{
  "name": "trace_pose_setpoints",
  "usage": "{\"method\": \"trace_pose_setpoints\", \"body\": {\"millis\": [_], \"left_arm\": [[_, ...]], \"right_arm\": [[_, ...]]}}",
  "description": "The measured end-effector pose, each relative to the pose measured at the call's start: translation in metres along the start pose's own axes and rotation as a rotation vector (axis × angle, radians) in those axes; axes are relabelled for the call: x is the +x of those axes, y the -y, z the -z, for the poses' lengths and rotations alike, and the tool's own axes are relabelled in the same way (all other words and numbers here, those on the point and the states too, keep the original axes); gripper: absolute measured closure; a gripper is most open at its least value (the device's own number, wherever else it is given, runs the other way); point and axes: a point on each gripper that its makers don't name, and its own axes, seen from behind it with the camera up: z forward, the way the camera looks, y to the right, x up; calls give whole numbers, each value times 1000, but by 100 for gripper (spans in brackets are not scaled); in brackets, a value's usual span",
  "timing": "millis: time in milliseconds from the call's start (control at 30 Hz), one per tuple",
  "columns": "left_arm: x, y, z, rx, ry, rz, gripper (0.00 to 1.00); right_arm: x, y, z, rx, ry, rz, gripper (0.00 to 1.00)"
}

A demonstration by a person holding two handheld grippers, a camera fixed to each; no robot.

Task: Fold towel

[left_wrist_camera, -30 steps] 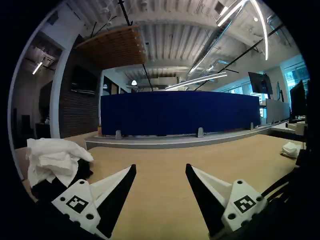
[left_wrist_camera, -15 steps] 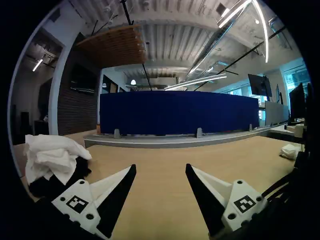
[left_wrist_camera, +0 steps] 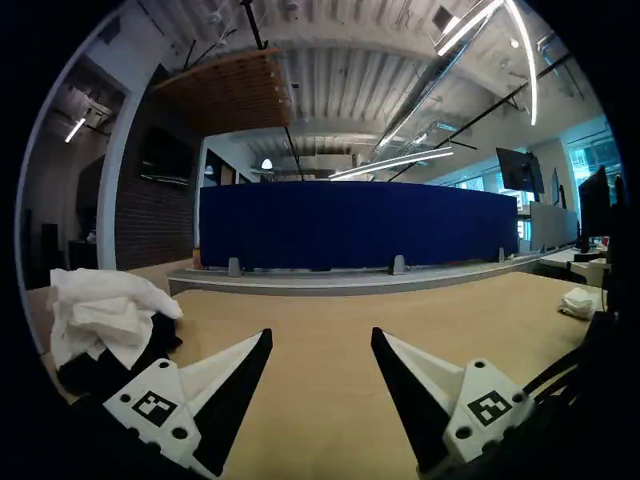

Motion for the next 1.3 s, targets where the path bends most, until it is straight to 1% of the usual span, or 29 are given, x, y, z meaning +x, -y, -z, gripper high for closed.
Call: {"method": "trace_pose_setpoints", "body": {"millis": [200, 600, 900, 1300], "left_arm": [[-1, 0, 0, 0, 0, 0, 9], [0, 1, -1, 1, 0, 0, 9], [0, 0, 0, 0, 0, 0, 8], [1, 1, 0, 3, 0, 0, 9]], "right_arm": [[-10, -5, 2, -7, 7, -4, 0], [-18, -5, 5, -11, -4, -28, 0], [-19, -12, 11, -17, -23, -77, 0], [-17, -11, 14, -12, -23, -77, 0]]}}
